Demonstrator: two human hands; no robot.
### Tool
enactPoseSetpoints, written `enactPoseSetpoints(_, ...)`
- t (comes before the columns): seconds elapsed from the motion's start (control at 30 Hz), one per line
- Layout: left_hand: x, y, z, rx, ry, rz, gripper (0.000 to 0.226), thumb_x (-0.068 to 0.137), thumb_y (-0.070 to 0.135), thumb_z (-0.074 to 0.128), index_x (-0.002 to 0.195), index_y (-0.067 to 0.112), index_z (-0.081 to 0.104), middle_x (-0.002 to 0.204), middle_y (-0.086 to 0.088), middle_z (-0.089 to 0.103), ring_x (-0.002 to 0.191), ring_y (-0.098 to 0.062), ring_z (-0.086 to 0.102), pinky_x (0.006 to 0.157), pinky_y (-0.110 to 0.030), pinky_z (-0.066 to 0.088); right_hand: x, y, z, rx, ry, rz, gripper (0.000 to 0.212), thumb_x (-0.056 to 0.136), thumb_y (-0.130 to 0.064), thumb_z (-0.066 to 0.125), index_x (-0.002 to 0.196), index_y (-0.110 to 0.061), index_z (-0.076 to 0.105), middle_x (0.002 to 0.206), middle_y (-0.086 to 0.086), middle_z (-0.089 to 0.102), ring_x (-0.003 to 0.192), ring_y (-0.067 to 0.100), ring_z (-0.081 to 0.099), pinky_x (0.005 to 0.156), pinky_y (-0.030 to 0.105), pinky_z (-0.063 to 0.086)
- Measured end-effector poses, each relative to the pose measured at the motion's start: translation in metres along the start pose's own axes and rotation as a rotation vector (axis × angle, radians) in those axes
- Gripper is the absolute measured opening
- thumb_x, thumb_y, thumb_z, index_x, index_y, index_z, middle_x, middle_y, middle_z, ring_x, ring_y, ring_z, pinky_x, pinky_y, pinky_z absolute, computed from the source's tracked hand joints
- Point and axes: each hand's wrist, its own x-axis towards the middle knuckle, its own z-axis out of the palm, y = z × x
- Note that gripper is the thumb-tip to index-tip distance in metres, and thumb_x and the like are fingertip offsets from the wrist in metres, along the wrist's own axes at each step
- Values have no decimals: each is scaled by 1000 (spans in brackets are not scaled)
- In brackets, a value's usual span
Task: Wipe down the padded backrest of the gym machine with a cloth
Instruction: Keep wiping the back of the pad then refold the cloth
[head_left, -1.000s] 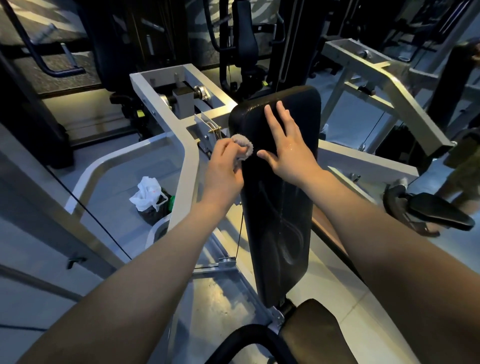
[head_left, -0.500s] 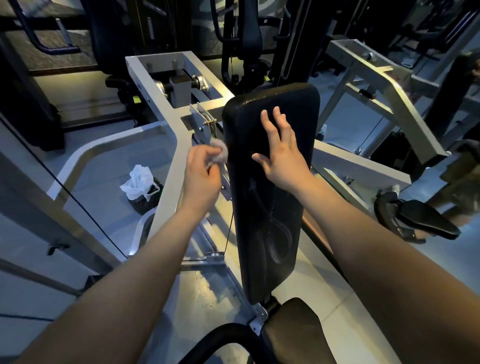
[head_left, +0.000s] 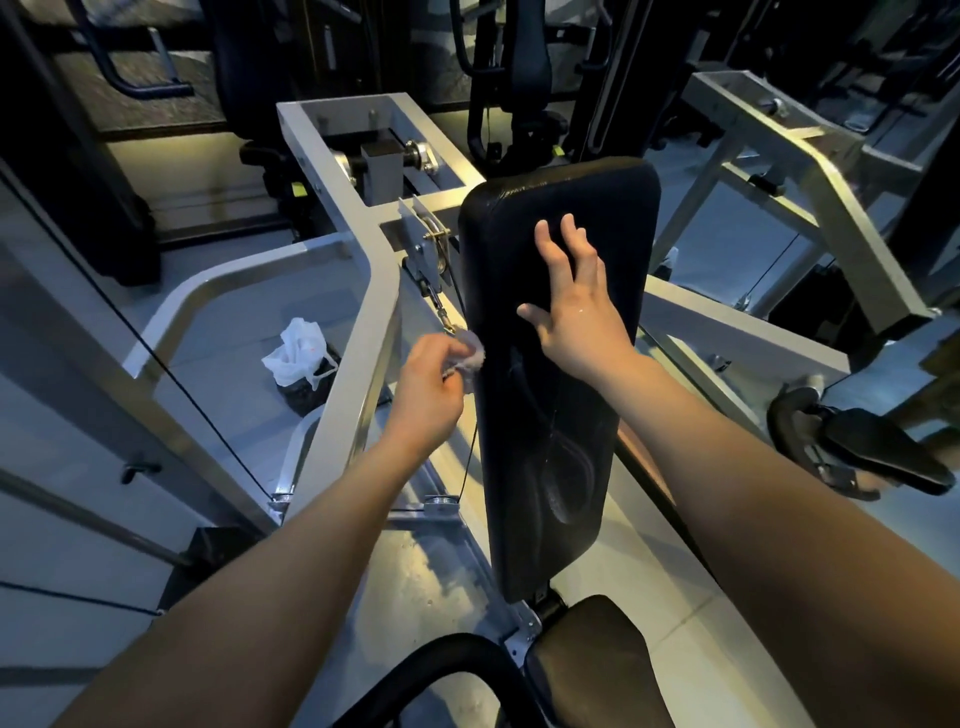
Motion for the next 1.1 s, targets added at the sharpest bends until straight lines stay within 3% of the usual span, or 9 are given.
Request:
enactPoseSetpoints(0.1, 12, 33, -4, 22, 213, 186, 25, 88, -8, 54, 106, 7, 62, 111, -3, 51, 104, -12, 54, 90, -15, 45, -1, 3, 1, 7, 11, -15, 87, 98, -26, 65, 163, -28, 7, 170, 5, -5, 157, 30, 0, 119, 44, 30)
enactPoseSetpoints(0.17, 8, 35, 13, 79, 143, 283, 31, 83, -15, 56, 106, 4, 64, 112, -8, 50, 105, -14, 54, 97, -22, 48, -2, 6, 2, 10, 11, -31, 87, 98, -23, 64, 163, -28, 7, 169, 7, -3, 157, 31, 0, 120, 46, 29)
enactPoseSetpoints(0.27, -20, 4, 36, 260, -52, 246, 35, 79, -17, 60, 108, 2, 64, 116, -8, 48, 106, -26, 55, 95, -40, 53, -2, 11, -4, 9, -19, -59, 88, 98, -13, 62, 163, -31, 4, 169, 6, -5, 157, 28, -1, 117, 39, 33)
enactPoseSetpoints(0.4, -47, -6, 43, 344, -191, 119, 34, 85, -12, 59, 115, 3, 66, 113, -2, 48, 106, -27, 56, 97, -29, 47, -4, 16, -20, 31, -85, -83, 95, 92, 4, 56, 162, -36, 6, 169, 3, -2, 156, 26, 3, 107, 27, 32)
enactPoseSetpoints(0.53, -39, 29, 28, 295, -38, 211, 38, 81, -11, 64, 115, 5, 69, 113, -9, 52, 108, -26, 57, 98, -16, 37, -26, 30, -21, 148, -56, -33, 76, 92, 1, 52, 158, -28, 29, 161, 3, 17, 148, 24, 23, 112, 28, 31)
enactPoseSetpoints(0.67, -5, 64, 25, 461, 55, 351, 41, 91, -1, 60, 131, 8, 60, 131, -14, 47, 120, -29, 45, 101, -32, 42, -68, 42, 9, 253, -11, 140, 50, 93, -3, 49, 141, -16, 52, 140, 6, 38, 130, 24, 36, 110, 28, 34)
enactPoseSetpoints(0.83, -8, 45, 45, 624, -130, 336, 38, 104, 19, 44, 142, 18, 47, 142, -4, 44, 128, -22, 42, 103, -35, 44, -111, 52, 46, 397, -108, 253, 37, 95, -5, 47, 127, -14, 64, 122, 7, 55, 121, 24, 45, 106, 24, 32)
enactPoseSetpoints(1.03, -29, 30, 50, 838, -455, 418, 47, 91, -1, 56, 136, 13, 55, 132, -9, 45, 122, -30, 46, 96, -37, 49, -142, 57, 57, 516, -180, 356, 30, 95, -6, 48, 117, -14, 67, 113, 3, 59, 106, 20, 60, 95, 26, 44)
enactPoseSetpoints(1.1, -28, 40, 46, 767, -409, 428, 38, 94, 4, 54, 129, 19, 56, 119, -4, 45, 113, -27, 48, 89, -34, 49, -141, 58, 54, 543, -155, 358, 29, 97, -8, 48, 116, -15, 68, 112, 2, 59, 103, 20, 61, 95, 29, 46)
